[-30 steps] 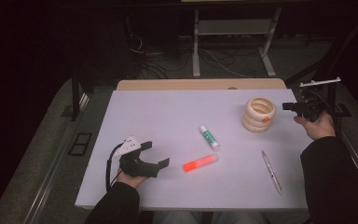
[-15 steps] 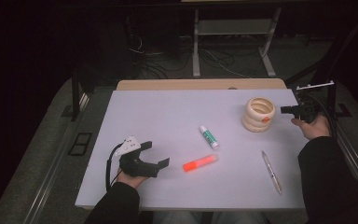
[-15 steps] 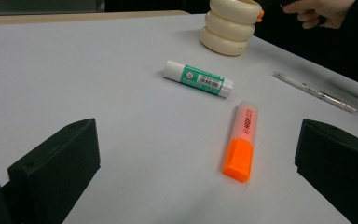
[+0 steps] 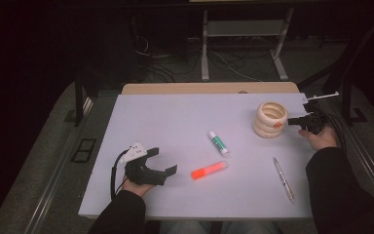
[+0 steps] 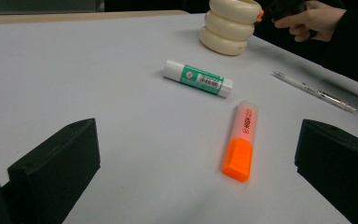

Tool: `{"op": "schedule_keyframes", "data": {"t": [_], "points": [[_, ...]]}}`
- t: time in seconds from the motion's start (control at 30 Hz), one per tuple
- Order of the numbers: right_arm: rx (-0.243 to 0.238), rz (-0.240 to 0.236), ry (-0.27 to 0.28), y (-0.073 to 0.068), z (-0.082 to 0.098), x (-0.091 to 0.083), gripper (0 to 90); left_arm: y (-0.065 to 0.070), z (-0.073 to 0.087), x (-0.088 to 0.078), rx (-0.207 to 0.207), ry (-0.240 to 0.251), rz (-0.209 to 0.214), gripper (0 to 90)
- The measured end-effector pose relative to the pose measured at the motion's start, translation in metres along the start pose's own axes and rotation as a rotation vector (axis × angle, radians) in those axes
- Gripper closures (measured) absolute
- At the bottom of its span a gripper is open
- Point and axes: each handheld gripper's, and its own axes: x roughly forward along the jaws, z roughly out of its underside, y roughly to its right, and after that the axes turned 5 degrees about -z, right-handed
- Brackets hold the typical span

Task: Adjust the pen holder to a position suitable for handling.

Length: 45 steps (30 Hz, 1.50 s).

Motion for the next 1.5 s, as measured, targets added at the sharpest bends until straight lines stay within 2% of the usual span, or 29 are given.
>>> {"op": "schedule_keyframes", "data": {"t": [0.33, 0.47, 0.57, 0.63, 0.8, 0.87, 1.5], "points": [[0.016, -0.006, -0.006, -0.002, 0.000, 0.008, 89.1, 0.000, 0.000, 0.000, -0.002, -0.001, 0.000, 0.0], [0.030, -0.021, -0.012, -0.004, 0.000, 0.011, 89.1, 0.000, 0.000, 0.000, -0.002, -0.001, 0.000, 0.0], [0.022, -0.017, -0.010, -0.005, 0.001, 0.013, 89.1, 0.000, 0.000, 0.000, -0.002, -0.001, 0.000, 0.0], [0.039, -0.023, -0.011, -0.005, 0.002, 0.014, 89.1, 0.000, 0.000, 0.000, -0.002, 0.000, 0.001, 0.0], [0.046, -0.017, -0.026, -0.008, 0.005, 0.017, 89.1, 0.000, 0.000, 0.000, 0.000, -0.003, 0.000, 0.0], [0.059, -0.031, -0.024, -0.010, 0.004, 0.018, 89.2, 0.000, 0.000, 0.000, 0.000, -0.002, 0.001, 0.0], [0.019, -0.044, -0.027, -0.030, -0.003, 0.030, 89.1, 0.000, 0.000, 0.000, 0.002, -0.003, 0.001, 0.0]]}}
